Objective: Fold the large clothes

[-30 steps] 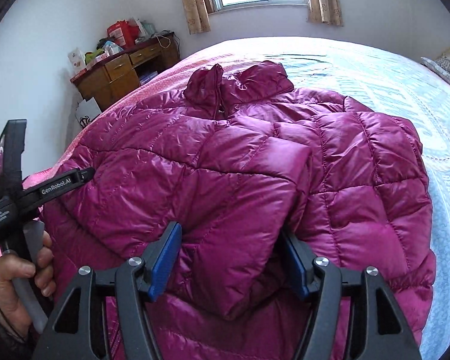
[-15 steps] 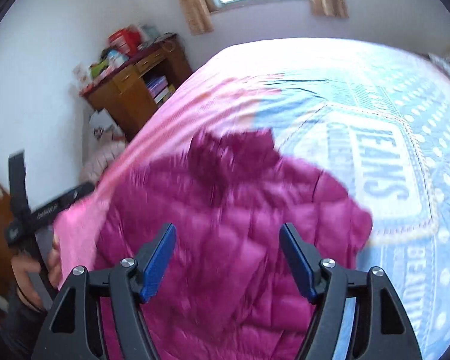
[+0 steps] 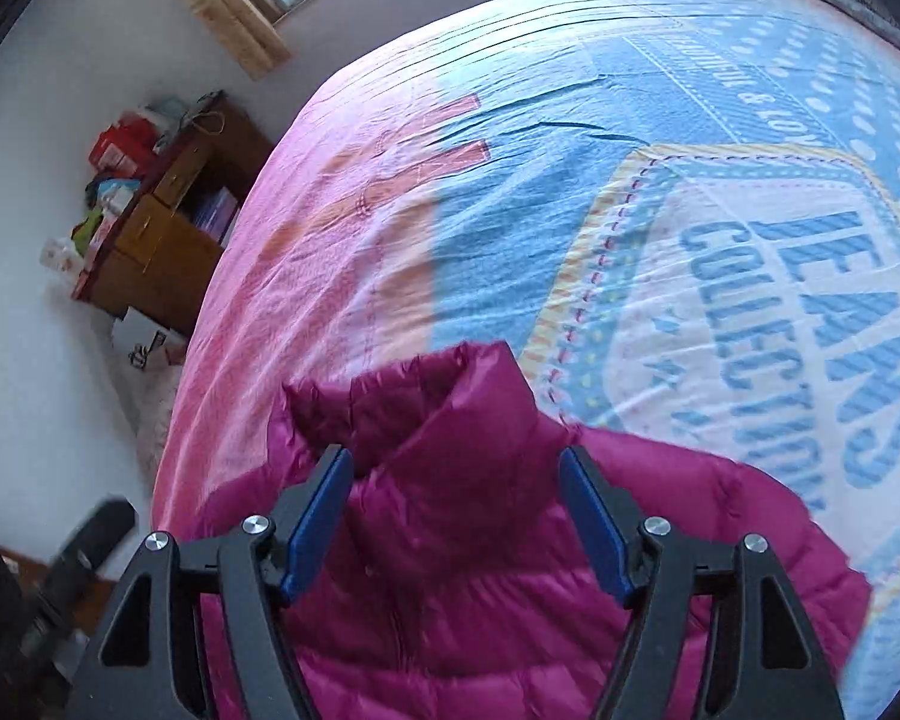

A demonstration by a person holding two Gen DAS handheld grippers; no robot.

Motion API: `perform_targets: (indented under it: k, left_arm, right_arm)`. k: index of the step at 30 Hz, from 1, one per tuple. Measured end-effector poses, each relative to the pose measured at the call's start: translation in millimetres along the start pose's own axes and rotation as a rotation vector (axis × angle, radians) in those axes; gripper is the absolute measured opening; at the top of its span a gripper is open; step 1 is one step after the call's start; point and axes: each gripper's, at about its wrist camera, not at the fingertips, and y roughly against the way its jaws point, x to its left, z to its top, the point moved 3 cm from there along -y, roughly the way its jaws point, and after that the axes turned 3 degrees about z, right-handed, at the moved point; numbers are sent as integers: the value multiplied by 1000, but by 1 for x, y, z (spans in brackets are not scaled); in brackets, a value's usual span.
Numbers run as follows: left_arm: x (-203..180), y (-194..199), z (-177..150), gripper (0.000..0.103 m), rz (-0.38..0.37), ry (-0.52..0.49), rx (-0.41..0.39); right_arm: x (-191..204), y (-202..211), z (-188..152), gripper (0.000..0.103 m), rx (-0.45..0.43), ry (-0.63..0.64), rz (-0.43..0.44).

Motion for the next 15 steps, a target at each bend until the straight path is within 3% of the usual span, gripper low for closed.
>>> perform_targets:
  k: [6, 7, 10, 13, 15]
  left_arm:
    - [5, -11, 1, 96, 26, 8, 18]
    - [7, -11, 2, 96, 25, 18, 16]
    - [6, -13, 4, 96, 27, 26, 19]
    - [-3, -13, 4, 96, 34, 7, 21]
    - [-10, -14, 4, 96, 36, -7, 18]
  right_arm:
    - [-3, -43, 6, 72, 56, -42, -74]
    - [-1, -47, 3, 68, 79, -17, -78]
    - [-1, -44, -4, 25, 95, 41, -126]
    - [-14, -32, -9, 16, 104, 51, -82]
    - [-24, -20, -19, 15, 113, 67, -54]
